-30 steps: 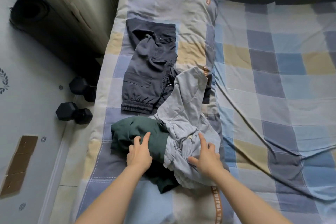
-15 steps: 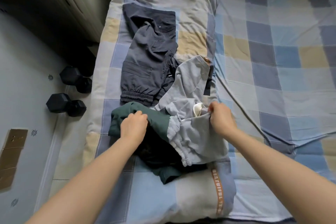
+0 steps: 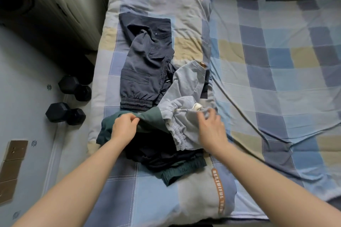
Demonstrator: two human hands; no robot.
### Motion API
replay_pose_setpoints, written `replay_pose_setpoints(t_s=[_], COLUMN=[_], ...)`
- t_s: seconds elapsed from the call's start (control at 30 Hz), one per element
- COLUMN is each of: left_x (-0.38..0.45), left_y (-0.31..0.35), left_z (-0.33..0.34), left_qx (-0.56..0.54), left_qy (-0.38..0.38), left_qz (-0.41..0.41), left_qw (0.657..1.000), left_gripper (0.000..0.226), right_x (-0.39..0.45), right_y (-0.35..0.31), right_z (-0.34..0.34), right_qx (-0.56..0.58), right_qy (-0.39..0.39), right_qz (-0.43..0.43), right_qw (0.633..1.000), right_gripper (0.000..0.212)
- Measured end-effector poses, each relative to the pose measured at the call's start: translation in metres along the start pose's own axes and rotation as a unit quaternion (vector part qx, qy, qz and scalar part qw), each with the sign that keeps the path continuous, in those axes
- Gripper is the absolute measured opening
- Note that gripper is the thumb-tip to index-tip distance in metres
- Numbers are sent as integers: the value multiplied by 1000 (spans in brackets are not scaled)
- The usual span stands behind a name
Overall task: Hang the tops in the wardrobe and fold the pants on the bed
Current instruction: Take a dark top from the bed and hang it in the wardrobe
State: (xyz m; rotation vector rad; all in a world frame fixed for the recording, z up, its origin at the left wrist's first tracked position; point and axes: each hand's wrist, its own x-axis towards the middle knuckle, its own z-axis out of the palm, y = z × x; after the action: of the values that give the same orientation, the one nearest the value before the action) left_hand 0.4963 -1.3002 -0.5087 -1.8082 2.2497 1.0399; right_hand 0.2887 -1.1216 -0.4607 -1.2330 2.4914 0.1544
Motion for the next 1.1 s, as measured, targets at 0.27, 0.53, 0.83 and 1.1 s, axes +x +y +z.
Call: replay_pose_setpoints(t_s=[0.27, 0.53, 0.83, 1.1], left_x=[-15, -56, -73, -108], left_y=[-15, -58, -26, 9], left_z=[27, 87, 26, -53], left_qx=[62, 319, 107, 61], left_qy=[12, -174, -115, -47], left_qz=[294, 199, 114, 70], left_qw=[954, 910, 981, 995], left_gripper=[42, 67, 63, 17], right_x=[-24, -32, -59, -110], right_y=[-50, -42, -12, 7], right_z=[102, 129, 22, -128], right_qx=[-18, 34, 342, 481], right_qy=[-183, -182, -83, -32], right_qz=[-167, -104, -50, -12], right_qw=[969, 977, 935, 876], right_gripper=[35, 14, 27, 9])
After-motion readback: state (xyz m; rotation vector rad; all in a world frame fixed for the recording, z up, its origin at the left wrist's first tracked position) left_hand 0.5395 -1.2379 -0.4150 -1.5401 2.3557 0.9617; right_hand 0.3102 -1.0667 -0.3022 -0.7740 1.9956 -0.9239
